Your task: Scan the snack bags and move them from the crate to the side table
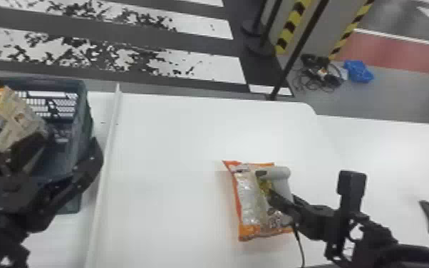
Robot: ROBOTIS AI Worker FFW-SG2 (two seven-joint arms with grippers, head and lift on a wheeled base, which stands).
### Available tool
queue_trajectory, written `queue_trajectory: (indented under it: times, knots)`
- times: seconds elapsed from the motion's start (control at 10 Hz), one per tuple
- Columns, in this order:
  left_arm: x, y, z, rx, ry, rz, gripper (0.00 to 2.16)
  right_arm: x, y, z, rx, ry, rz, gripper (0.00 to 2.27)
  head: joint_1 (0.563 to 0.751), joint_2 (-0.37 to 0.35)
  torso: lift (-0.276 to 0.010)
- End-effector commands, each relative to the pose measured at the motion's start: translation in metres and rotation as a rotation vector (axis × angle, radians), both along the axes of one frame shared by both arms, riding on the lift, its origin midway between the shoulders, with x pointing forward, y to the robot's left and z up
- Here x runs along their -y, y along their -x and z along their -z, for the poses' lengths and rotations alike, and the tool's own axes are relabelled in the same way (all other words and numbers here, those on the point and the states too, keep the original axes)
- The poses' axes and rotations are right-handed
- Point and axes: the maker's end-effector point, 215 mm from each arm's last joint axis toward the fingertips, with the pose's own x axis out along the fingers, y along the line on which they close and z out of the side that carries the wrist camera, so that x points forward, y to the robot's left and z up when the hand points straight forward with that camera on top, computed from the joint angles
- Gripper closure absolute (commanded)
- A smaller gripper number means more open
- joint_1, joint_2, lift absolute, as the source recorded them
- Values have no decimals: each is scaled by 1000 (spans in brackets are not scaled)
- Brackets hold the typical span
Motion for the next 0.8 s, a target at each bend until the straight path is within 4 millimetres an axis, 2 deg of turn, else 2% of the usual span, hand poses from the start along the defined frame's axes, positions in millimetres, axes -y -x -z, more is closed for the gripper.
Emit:
queue_trajectory:
  times: [0.0,0.1,0.3,0.5,0.7]
  knots:
    - [1,0,-1,1,3,2,100,0,-2,-3,9,0,-1,2111,695,-257,-87]
    - [2,1,-1,0,4,3,100,9,-4,-12,23,4,11,2111,695,-257,-87]
    - [5,1,-6,9,8,8,100,42,-12,-28,46,17,56,2111,695,-276,-87]
    - [7,1,-5,7,10,13,100,83,-26,-20,39,41,108,2111,695,-327,-87]
    - [8,2,-2,-4,7,16,100,126,-43,0,30,75,159,2111,695,-350,-87]
